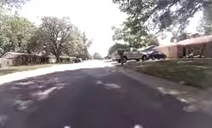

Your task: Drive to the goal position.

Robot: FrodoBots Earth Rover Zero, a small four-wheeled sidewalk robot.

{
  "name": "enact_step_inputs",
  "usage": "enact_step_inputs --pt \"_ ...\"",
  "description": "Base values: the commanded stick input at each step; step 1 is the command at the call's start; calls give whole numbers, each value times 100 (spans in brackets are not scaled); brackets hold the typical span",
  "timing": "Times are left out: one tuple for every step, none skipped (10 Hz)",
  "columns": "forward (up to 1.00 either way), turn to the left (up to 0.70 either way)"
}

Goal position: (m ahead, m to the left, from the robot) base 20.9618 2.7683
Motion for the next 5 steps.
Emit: enact_step_inputs --pt "70 0" --pt "70 0" --pt "70 0" --pt "70 0" --pt "70 0"
